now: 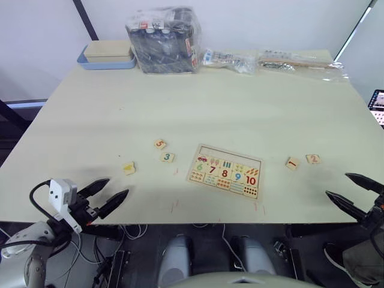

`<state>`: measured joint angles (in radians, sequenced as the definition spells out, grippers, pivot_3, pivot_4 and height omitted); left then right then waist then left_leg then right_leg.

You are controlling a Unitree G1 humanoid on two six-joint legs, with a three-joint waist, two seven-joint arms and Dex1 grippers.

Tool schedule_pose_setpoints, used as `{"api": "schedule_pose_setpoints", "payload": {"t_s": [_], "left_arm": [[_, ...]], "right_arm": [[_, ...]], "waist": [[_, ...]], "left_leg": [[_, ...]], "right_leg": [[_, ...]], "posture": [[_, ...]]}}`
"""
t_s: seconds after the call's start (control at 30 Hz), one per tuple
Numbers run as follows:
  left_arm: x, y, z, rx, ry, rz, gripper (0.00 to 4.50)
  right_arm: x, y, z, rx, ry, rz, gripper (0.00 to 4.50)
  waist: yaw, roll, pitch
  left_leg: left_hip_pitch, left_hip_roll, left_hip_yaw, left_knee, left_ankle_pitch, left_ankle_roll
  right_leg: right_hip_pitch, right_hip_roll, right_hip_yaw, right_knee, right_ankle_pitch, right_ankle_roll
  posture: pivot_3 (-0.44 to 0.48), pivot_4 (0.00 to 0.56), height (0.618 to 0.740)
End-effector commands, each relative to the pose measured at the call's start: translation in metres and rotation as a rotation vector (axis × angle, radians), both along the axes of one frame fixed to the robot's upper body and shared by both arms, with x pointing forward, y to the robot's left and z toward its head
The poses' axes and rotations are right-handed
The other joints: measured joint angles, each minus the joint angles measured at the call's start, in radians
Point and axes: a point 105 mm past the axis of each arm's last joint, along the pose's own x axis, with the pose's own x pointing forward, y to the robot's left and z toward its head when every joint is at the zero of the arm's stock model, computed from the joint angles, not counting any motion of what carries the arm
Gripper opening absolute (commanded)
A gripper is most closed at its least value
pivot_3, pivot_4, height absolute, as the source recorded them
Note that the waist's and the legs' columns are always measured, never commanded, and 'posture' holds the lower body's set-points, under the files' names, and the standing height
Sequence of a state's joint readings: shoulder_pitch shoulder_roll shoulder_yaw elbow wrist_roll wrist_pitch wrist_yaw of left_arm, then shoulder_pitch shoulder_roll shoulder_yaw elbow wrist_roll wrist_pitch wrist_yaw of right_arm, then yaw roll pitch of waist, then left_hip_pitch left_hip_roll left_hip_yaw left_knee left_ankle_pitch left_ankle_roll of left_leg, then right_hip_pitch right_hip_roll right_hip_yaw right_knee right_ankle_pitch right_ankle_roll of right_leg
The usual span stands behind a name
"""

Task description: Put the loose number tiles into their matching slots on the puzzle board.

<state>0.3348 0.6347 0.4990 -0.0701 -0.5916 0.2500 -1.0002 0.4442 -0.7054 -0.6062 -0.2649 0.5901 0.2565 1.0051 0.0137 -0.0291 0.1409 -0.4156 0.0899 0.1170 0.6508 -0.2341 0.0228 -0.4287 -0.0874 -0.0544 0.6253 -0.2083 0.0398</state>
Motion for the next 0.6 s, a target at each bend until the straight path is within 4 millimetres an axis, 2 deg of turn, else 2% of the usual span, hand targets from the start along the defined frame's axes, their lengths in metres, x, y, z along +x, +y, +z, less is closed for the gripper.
{"api": "schedule_pose_setpoints", "payload": {"t_s": [0.03,0.17,0.33,0.43,0.6], "left_arm": [[0.002,-0.008,0.013,0.003,-0.047,-0.038,4.45],[0.005,-0.022,0.034,-0.024,-0.101,-0.124,4.45],[0.005,-0.039,0.049,-0.022,-0.121,-0.267,4.45],[0.005,-0.049,0.057,-0.023,-0.139,-0.365,4.45],[0.003,-0.065,0.073,-0.030,-0.197,-0.559,4.45]], "right_arm": [[0.001,-0.002,0.014,-0.022,-0.050,0.004,4.50],[0.007,0.006,0.017,-0.008,-0.055,0.046,4.50],[0.017,0.015,0.021,-0.014,-0.048,0.108,4.50],[0.030,0.016,0.020,-0.039,-0.039,0.117,4.50],[0.060,0.031,0.014,-0.074,-0.029,0.158,4.50]], "waist": [[0.000,0.000,0.000],[0.000,0.000,0.000],[0.000,0.001,0.000],[-0.001,0.001,0.000],[-0.001,0.001,0.000]], "left_leg": [[0.000,0.000,0.000,0.000,0.000,0.000],[0.000,0.000,0.000,0.000,0.000,0.000],[0.000,0.000,0.000,0.000,0.000,0.000],[0.000,0.000,0.000,0.000,0.000,0.000],[0.000,0.000,0.000,0.001,0.000,0.000]], "right_leg": [[0.000,0.000,0.000,0.000,0.000,0.000],[0.000,0.000,0.000,0.000,0.000,0.000],[0.000,0.000,0.000,0.000,0.000,0.000],[0.000,0.000,0.000,0.000,0.000,0.000],[0.000,0.001,0.000,0.000,0.000,0.000]], "posture": [[0.000,0.150,0.740],[0.000,0.150,0.740],[0.000,0.150,0.740],[0.000,0.150,0.740],[0.000,0.150,0.740]]}}
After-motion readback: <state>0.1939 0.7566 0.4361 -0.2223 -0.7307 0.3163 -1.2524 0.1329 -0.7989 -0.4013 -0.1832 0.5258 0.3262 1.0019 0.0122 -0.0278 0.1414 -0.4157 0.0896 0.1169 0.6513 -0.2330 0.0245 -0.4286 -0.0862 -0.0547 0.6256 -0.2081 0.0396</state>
